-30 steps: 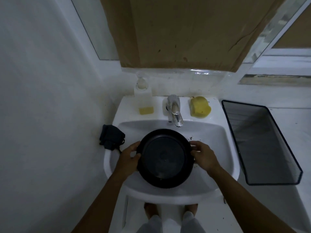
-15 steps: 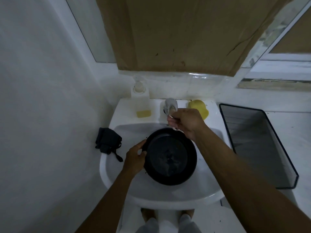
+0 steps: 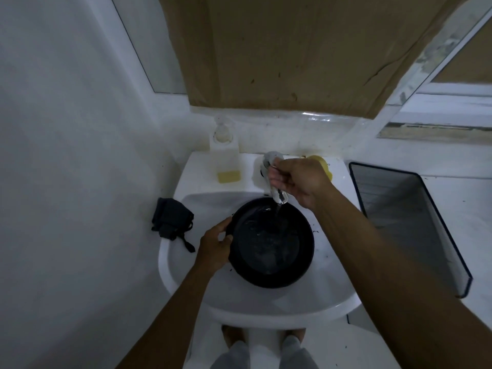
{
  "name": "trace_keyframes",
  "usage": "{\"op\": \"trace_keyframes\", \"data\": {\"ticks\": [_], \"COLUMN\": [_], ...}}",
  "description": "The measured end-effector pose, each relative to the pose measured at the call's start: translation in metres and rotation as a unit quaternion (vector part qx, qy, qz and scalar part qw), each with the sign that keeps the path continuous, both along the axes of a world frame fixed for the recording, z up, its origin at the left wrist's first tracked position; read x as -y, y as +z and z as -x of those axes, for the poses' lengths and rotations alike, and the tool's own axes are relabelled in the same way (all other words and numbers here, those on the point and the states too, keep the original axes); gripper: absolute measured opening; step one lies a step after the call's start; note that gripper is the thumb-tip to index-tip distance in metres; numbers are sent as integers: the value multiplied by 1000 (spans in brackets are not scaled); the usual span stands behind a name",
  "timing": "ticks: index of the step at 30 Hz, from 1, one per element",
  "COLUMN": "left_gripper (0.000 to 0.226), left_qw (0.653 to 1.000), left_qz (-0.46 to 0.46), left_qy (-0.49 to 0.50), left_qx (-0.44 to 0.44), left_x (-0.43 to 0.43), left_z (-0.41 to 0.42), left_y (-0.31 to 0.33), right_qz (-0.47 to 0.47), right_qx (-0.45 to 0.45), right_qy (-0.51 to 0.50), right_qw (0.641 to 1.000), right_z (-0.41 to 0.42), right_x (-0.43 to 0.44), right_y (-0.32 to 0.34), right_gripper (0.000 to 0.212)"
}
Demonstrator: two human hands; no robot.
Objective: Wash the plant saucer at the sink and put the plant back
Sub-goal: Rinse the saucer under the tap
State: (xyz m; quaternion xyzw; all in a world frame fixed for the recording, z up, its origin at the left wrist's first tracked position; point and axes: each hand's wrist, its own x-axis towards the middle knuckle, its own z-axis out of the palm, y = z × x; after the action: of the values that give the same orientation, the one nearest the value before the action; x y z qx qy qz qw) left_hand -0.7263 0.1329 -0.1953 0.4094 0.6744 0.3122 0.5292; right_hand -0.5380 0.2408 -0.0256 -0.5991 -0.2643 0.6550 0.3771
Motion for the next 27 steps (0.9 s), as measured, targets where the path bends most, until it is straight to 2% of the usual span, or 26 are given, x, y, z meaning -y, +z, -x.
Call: {"op": "trace_keyframes", "data": {"ticks": [5, 8, 10, 13, 16, 18, 20, 27], "left_gripper": [47, 47, 47, 47, 47, 48, 48, 42], "left_qw": [1000, 1000, 1000, 1000, 1000, 999, 999, 999], "left_qz": [2, -3, 0, -2, -1, 0, -6, -11], "left_qy": [10, 6, 1, 4, 10, 2, -11, 44], "left_qx": [3, 1, 5, 12, 25, 33, 41, 29], "left_x": [-1, -2, -2, -1, -1, 0, 0, 6], "left_z": [2, 3, 4, 6, -5, -19, -31, 7], "left_y": [-1, 0, 0, -2, -2, 1, 3, 7], "right_qz": [-33, -54, -98, -164, -117, -29, 25, 6], "right_qx": [39, 59, 92, 275, 412, 412, 378, 295], "right_qy": [2, 13, 14, -15, -13, 25, 41, 73], "right_qw": [999, 997, 991, 947, 904, 910, 924, 953], "right_z": [-3, -6, -15, -43, -80, -98, -106, -76], "right_x": [15, 28, 35, 58, 93, 110, 118, 116], "right_y": [-21, -38, -47, -68, -102, -122, -134, -146], "right_gripper": [14, 28, 27, 13, 23, 36, 38, 28]}}
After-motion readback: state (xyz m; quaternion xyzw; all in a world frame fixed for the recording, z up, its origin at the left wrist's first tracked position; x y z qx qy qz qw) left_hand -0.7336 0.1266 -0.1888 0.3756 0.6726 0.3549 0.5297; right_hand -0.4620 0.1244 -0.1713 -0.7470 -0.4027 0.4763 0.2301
